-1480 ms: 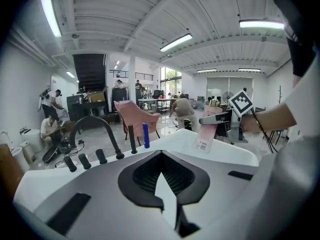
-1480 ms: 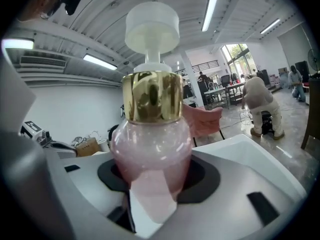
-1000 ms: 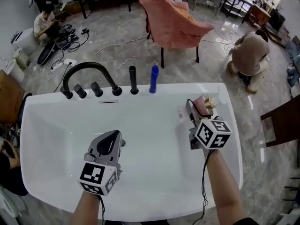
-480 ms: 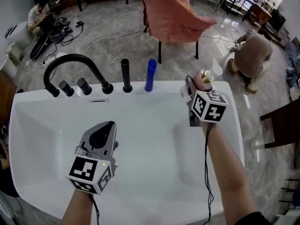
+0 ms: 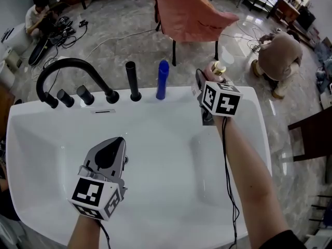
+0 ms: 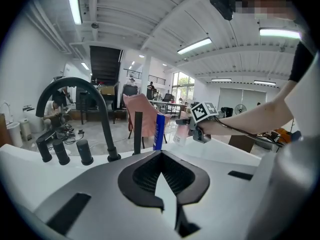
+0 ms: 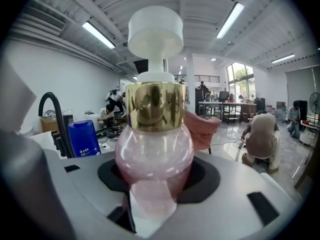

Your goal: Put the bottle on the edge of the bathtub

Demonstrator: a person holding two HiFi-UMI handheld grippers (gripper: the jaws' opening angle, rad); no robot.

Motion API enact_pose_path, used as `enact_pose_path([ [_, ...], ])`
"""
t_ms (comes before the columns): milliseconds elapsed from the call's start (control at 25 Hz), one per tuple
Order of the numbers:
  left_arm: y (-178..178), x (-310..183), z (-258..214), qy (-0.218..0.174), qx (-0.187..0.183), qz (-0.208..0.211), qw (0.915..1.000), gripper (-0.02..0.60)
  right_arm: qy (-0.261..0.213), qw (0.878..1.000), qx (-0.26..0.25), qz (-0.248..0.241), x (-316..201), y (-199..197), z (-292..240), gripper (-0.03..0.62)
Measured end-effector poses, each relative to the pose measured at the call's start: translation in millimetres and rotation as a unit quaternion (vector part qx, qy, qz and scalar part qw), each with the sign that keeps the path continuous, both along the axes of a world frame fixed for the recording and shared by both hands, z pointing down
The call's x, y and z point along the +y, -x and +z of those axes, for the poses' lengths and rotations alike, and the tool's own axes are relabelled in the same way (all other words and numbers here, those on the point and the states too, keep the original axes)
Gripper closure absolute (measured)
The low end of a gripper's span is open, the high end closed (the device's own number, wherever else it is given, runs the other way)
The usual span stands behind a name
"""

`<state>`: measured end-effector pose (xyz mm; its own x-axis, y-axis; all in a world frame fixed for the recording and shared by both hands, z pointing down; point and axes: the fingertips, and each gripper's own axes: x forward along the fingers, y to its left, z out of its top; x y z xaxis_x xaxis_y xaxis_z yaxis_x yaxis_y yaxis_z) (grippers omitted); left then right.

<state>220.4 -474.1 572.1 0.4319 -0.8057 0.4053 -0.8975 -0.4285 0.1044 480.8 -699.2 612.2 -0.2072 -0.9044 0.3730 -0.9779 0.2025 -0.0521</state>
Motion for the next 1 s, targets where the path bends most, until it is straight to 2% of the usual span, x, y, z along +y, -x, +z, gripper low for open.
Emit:
enact_pose_path([
  [160,1.9,-3.5,1.6,0.007,0.007,-0.011,0.9999,0.566,0.001,1.0,0.007,-0.002,-8.9,13.7,4.5,0.37],
  [360,3.2,-2.9,7.1,0.011,0.003,-0.01,0.9999,0.566,-0.023,0.999,0.028,-0.011,-12.3,25.4,5.8,0.37],
  [520,1.2,-2.5,10.9,0.017,0.006,-0.01,0.9998,0.566,-0.033,0.999,0.024,0.002,-13.3,21.5,4.9,0.365],
  [720,-0.6,-2.9,6.9,0.008,0.023,-0.008,0.9997,0.566,-0.029,0.999,0.018,-0.013,-14.4,21.8,7.8,0.362],
  [1000,-7.2,-2.4,4.2,0.001,0.026,0.003,0.9997,0.566,-0.03,0.999,0.003,-0.014,-15.3,20.5,6.5,0.362],
])
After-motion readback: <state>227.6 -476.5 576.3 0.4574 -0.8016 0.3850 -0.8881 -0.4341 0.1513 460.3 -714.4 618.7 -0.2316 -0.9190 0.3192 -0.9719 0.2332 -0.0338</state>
